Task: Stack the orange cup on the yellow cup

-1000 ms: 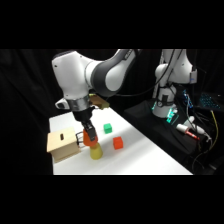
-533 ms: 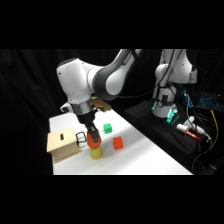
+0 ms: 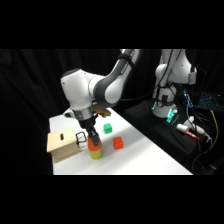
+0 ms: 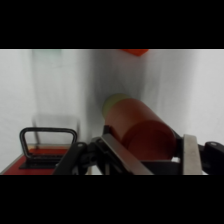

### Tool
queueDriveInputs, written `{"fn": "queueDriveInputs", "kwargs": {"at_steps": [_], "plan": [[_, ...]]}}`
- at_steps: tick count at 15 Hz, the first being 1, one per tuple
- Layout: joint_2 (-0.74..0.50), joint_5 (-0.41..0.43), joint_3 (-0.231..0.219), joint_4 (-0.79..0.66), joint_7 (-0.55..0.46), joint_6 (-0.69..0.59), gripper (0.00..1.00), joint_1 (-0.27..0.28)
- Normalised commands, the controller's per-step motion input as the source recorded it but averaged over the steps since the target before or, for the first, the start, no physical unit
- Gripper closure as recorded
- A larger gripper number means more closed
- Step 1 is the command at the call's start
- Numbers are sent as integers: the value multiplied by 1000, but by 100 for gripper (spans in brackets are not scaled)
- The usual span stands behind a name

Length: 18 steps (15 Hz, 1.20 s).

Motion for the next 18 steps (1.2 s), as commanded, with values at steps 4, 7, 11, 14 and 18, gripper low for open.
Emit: {"fn": "queueDriveInputs", "kwargs": {"at_steps": [4,7,11,14,18], "plan": [[74,165,94,49,-202,91,5,-104],[-13,99,75,26,-132,-3,0,-45],[-166,48,50,-27,-89,-124,0,4],[-335,-65,-22,-56,33,-268,0,76],[-386,-188,-69,-18,157,-345,0,143]]}}
